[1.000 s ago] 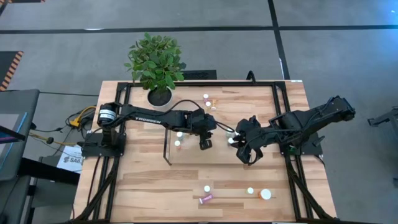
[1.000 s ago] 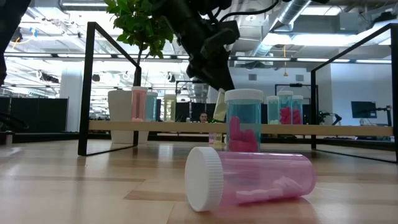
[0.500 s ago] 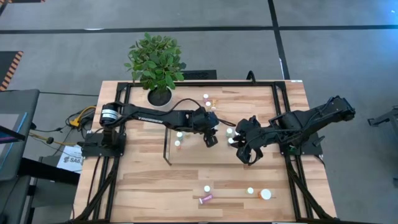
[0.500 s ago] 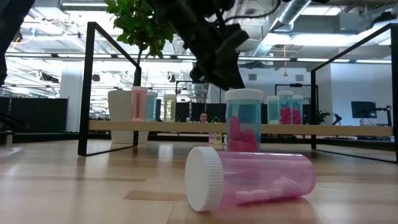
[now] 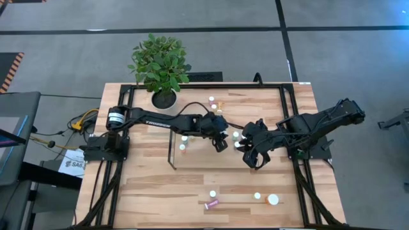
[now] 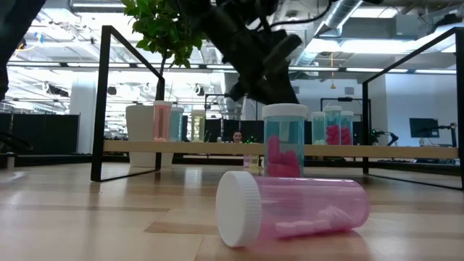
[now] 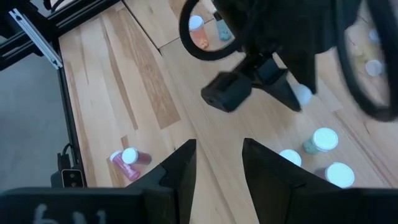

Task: Pick and place medicine bottles onto shelf by color
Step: Put the yellow pill bottle on the shelf, then put the blue pill bottle on the shelf

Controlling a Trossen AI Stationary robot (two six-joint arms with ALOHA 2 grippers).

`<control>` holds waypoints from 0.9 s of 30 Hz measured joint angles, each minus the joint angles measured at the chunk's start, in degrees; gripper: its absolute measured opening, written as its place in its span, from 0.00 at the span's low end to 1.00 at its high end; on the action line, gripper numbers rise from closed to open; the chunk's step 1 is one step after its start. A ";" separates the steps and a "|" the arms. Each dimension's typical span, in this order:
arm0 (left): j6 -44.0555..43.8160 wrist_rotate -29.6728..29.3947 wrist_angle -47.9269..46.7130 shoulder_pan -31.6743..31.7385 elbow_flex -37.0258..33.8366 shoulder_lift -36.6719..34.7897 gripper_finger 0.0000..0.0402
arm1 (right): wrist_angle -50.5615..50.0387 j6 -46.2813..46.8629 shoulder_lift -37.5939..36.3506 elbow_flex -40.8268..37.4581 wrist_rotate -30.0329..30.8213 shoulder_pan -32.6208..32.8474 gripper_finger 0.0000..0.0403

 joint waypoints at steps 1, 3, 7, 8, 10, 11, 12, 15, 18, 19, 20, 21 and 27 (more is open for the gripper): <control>-0.10 0.25 -0.37 0.00 -0.08 0.14 0.26 | 0.00 0.00 0.00 0.00 0.00 0.00 0.38; -0.34 0.59 -0.90 0.00 -0.23 0.31 0.26 | -0.02 0.00 -0.01 0.00 0.00 0.00 0.38; -0.80 1.91 -0.30 0.02 -0.11 0.88 0.26 | -0.01 0.00 0.00 0.00 0.00 0.02 0.38; -0.83 2.37 -0.66 0.02 -0.08 0.88 0.26 | -0.03 0.00 -0.01 0.00 0.00 -0.01 0.38; -0.87 2.63 -0.64 0.02 -0.08 0.88 0.26 | -0.01 0.01 0.00 0.00 0.00 0.01 0.38; -0.93 2.64 -0.77 0.02 -0.08 0.88 0.26 | 0.04 0.00 -0.01 0.00 0.00 -0.01 0.38; -0.92 2.64 -0.76 0.02 -0.08 0.88 0.26 | 0.12 0.00 -0.01 0.00 0.00 -0.01 0.38; -0.89 2.82 -0.84 0.02 -0.08 0.88 0.26 | 0.36 0.00 -0.01 0.00 0.00 -0.01 0.38; -0.87 2.99 -0.96 -0.04 -0.08 0.88 0.26 | 0.45 0.00 0.00 0.00 0.00 0.01 0.38; -0.85 2.99 -1.01 -0.07 -0.08 0.88 0.27 | 0.47 0.00 0.00 0.00 -0.02 0.01 0.38; -0.74 3.05 -1.05 -0.08 -0.08 0.88 0.28 | 0.47 0.00 0.00 0.00 0.00 0.00 0.38; -0.42 3.15 -1.12 -0.09 -0.08 0.88 0.30 | 0.48 0.00 0.00 0.00 0.00 -0.01 0.38; 0.40 5.08 -3.37 -0.09 -0.23 0.91 0.44 | 0.89 0.00 0.00 0.00 0.00 0.02 0.38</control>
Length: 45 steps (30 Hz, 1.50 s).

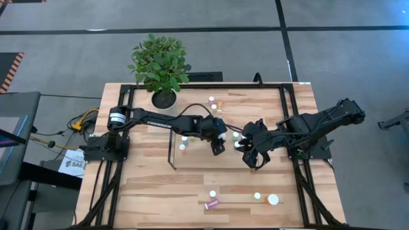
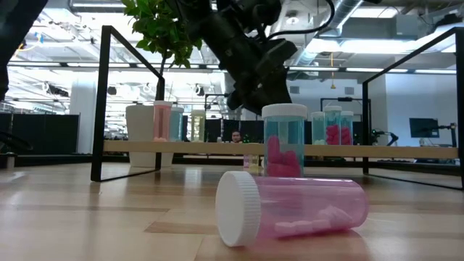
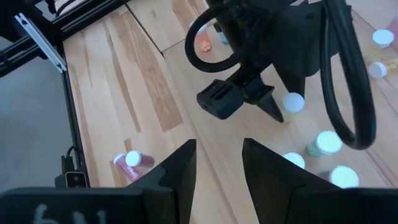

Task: Pick and place medicine bottles onto shelf by color
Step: Put the blue pill bottle on the shelf

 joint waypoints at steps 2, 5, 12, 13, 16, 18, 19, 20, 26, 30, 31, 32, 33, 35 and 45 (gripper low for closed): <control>0.72 -0.13 -1.31 0.00 0.00 -0.33 0.48 | -0.02 0.00 0.00 0.00 -0.02 0.00 0.38; 1.67 -1.11 -2.61 -0.02 0.00 -1.97 0.51 | -0.02 0.00 0.00 0.00 -0.02 0.00 0.38; 4.41 -5.37 -8.15 -0.02 0.05 -8.42 0.51 | 0.08 0.00 -0.01 0.00 -0.02 -0.01 0.38; 4.39 -5.53 -9.01 -0.05 0.05 -9.37 0.51 | 0.07 0.00 -0.02 0.00 -0.02 -0.01 0.38; 2.23 -5.24 -11.69 -0.96 0.11 -11.98 0.51 | 0.11 0.00 -0.01 0.00 -0.02 -0.01 0.38; -0.12 -5.02 -12.39 -2.51 0.11 -13.03 0.51 | 0.28 0.00 -0.02 0.00 -0.02 -0.02 0.38; -1.37 -5.02 -12.77 -3.57 0.11 -13.43 0.51 | 0.27 0.00 -0.02 0.00 -0.02 0.00 0.38; -2.63 -4.92 -13.09 -4.67 0.11 -13.89 0.51 | 0.41 0.00 -0.02 0.00 -0.02 -0.02 0.38; -5.96 -7.99 -16.23 -13.77 0.09 -14.17 0.51 | 0.49 0.00 -0.01 0.00 -0.02 -0.01 0.38; -6.81 -10.02 -15.36 -20.49 0.07 -14.17 0.51 | 0.84 0.00 -0.02 0.02 -0.02 0.00 0.38; -7.54 -10.81 -14.57 -21.99 0.07 -14.15 0.51 | 0.88 0.00 -0.02 0.01 -0.02 0.00 0.38; -8.19 -11.73 -13.67 -23.36 0.07 -14.15 0.51 | 0.85 0.00 -0.02 0.01 -0.02 -0.02 0.38; -8.81 -12.77 -12.73 -24.63 0.07 -14.15 0.51 | 0.87 0.00 -0.02 0.00 -0.02 -0.02 0.38; -9.80 -15.65 -10.14 -26.72 0.19 -12.77 0.51 | 0.85 0.00 0.00 0.00 -0.02 0.00 0.38; -15.21 -19.97 -3.04 -29.70 0.05 -5.18 0.54 | 1.33 0.00 -0.02 0.02 -0.02 0.00 0.38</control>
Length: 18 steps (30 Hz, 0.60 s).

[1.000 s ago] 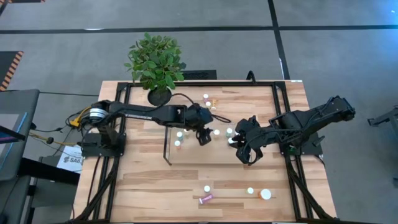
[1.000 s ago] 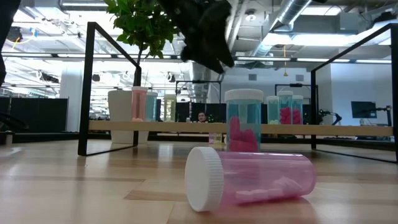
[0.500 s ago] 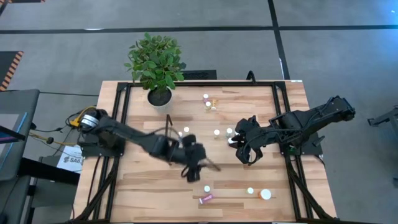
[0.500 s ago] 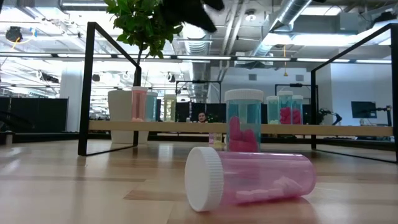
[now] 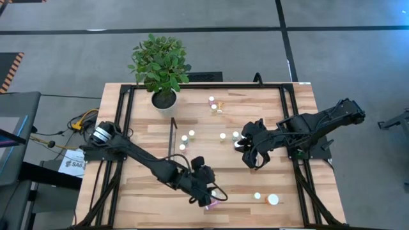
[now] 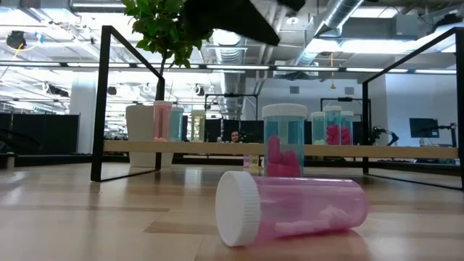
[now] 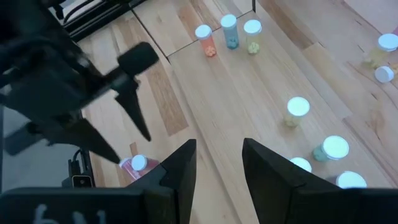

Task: Pick and place medicine bottles onto shelf by color
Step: Put the blue pill bottle on the shelf

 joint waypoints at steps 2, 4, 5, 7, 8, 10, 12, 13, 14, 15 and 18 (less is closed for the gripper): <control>-0.41 1.39 1.18 0.18 0.15 1.05 0.55 | -0.01 0.00 0.00 0.00 0.00 0.00 0.38; -0.56 2.62 0.01 0.20 0.00 1.53 0.56 | -0.04 0.00 0.00 0.00 0.00 0.00 0.38; -0.58 3.50 0.74 0.20 0.02 1.90 0.57 | 0.00 0.00 0.00 0.00 0.00 0.00 0.38; -0.55 5.17 0.10 0.24 0.07 2.33 0.58 | -0.07 0.00 0.00 0.00 0.00 0.00 0.38; -0.50 6.03 -0.40 0.24 0.03 2.43 0.58 | -0.04 0.00 0.00 0.00 0.00 0.00 0.38; 0.61 7.74 -0.39 0.31 0.02 2.42 0.58 | -0.04 0.00 0.00 0.00 -0.02 0.00 0.38; 3.16 8.96 -0.34 0.28 0.02 2.42 0.58 | -0.04 0.00 0.00 0.00 -0.01 0.00 0.38; 4.40 9.27 -0.55 0.28 0.02 2.42 0.58 | -0.04 0.00 0.00 0.00 0.00 0.00 0.38; 5.42 9.70 -0.64 0.17 0.02 2.42 0.58 | -0.04 0.00 0.00 0.00 -0.02 0.00 0.38; 6.35 10.36 -0.65 0.12 0.02 2.42 0.58 | -0.07 0.00 0.00 0.00 0.00 0.00 0.38; 10.05 11.23 0.40 -0.21 0.09 3.33 0.58 | -0.07 0.00 0.00 0.00 -0.02 0.00 0.38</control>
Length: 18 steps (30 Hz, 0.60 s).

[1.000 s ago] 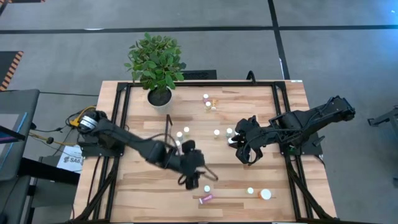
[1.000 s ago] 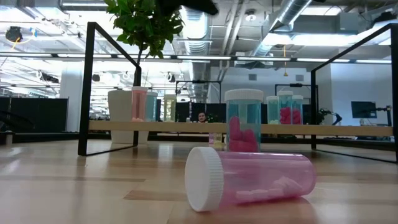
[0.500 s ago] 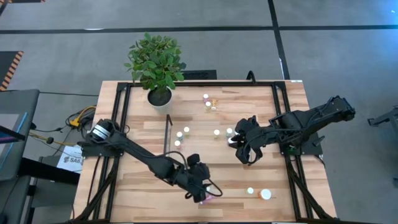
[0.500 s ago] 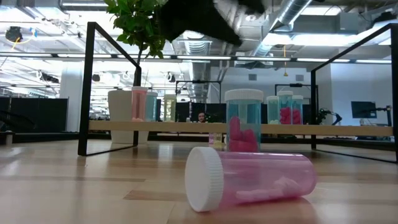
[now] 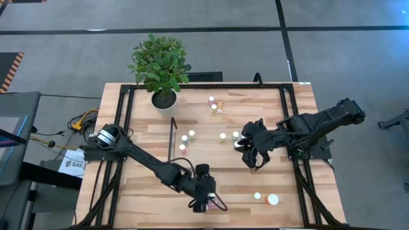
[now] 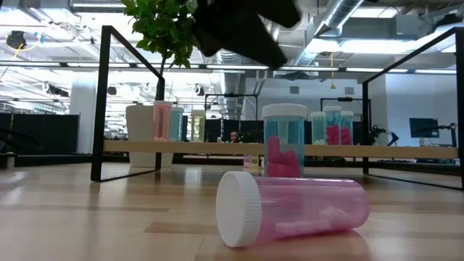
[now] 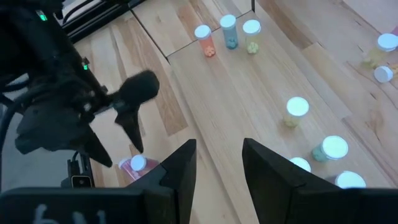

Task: Pick and place medicine bottles onto shelf by color
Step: Put the blue pill bottle on the shelf

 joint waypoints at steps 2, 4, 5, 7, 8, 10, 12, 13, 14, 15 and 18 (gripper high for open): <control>2.63 -0.30 -0.06 -0.27 -0.09 1.12 0.58 | -0.01 0.00 0.00 0.00 0.01 0.00 0.38; 4.36 0.15 1.82 -0.38 -0.02 2.35 0.58 | 0.04 0.00 0.02 0.00 0.02 0.00 0.38; 4.54 1.00 1.99 -0.40 -0.04 3.12 0.58 | 0.02 0.00 0.02 0.00 0.00 0.00 0.38; 4.58 2.23 3.77 -0.38 -0.06 3.99 0.58 | 0.09 0.00 0.01 0.00 0.02 0.00 0.38; 4.57 2.21 3.63 -0.38 -0.08 4.18 0.58 | 0.03 0.00 0.02 0.00 0.01 0.00 0.38; 4.58 1.91 5.22 -0.42 -0.02 4.55 0.58 | 0.06 0.00 0.02 0.00 0.02 0.00 0.38; 4.66 1.10 4.79 -0.42 -0.02 4.66 0.58 | 0.07 0.00 0.02 0.00 0.00 0.00 0.38; 4.98 0.50 4.77 -0.42 -0.02 4.69 0.58 | 0.09 0.00 0.02 0.00 0.01 0.00 0.38; 5.37 -0.05 4.94 -0.41 -0.02 4.88 0.58 | 0.04 0.00 0.00 0.00 0.02 0.00 0.38; 5.63 -0.39 5.47 -0.27 0.04 5.20 0.58 | 0.04 0.00 0.02 0.00 0.00 0.00 0.38; 4.54 0.37 5.37 -0.23 -0.04 6.34 0.58 | 0.04 0.00 0.02 0.00 0.01 0.00 0.38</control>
